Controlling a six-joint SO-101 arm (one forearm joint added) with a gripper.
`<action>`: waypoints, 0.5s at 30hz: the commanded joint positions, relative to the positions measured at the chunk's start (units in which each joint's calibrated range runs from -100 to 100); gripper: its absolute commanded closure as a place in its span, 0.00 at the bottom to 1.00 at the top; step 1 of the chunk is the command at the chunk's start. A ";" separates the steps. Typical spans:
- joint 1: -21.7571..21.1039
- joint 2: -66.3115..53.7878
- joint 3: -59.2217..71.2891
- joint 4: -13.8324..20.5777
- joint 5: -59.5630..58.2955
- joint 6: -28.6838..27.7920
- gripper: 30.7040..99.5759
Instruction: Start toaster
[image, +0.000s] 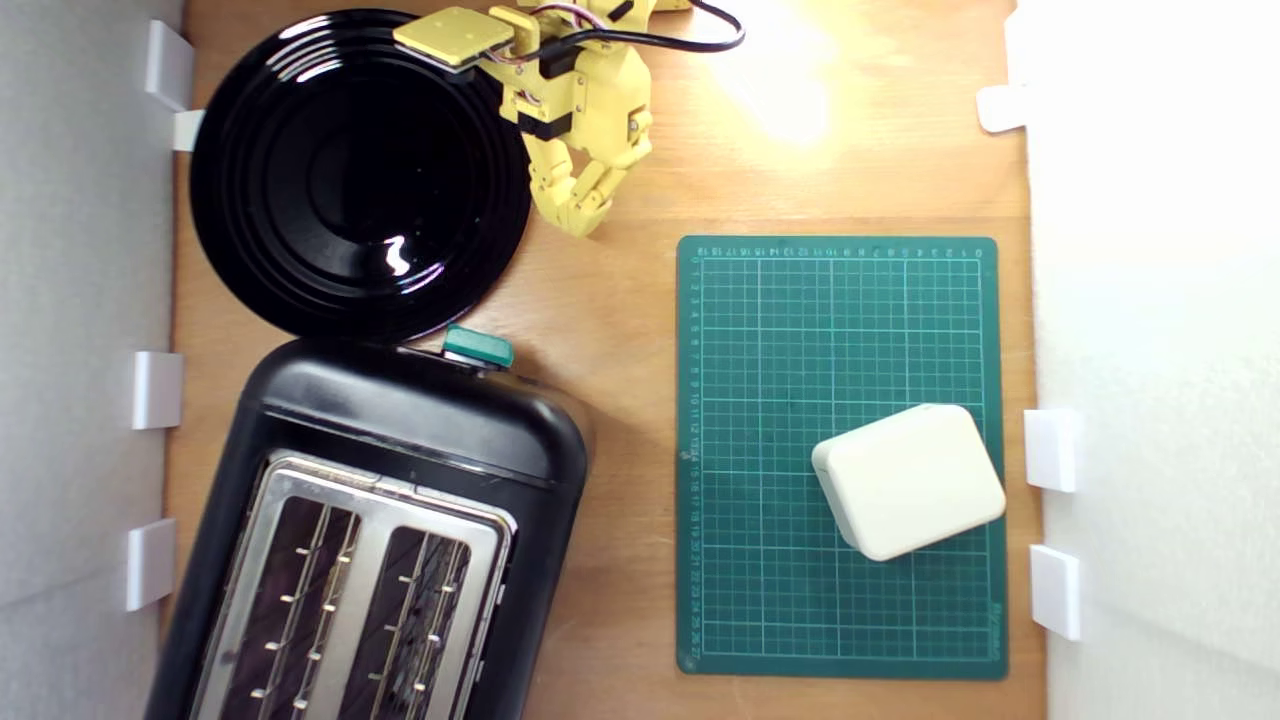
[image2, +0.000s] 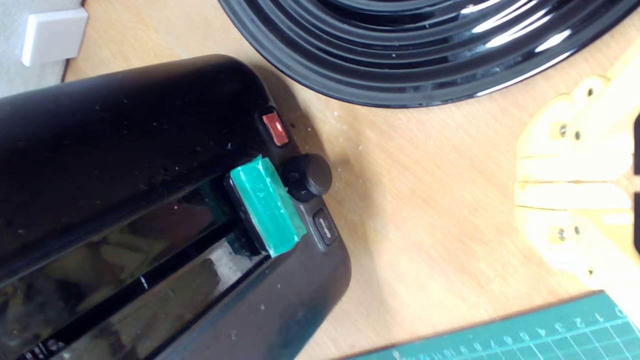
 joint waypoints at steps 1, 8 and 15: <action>-3.27 -0.83 0.38 -0.08 0.49 -2.58 0.99; -8.98 -0.83 0.38 0.01 0.57 -7.04 0.99; -10.25 -0.75 0.38 -0.08 0.75 -8.14 0.99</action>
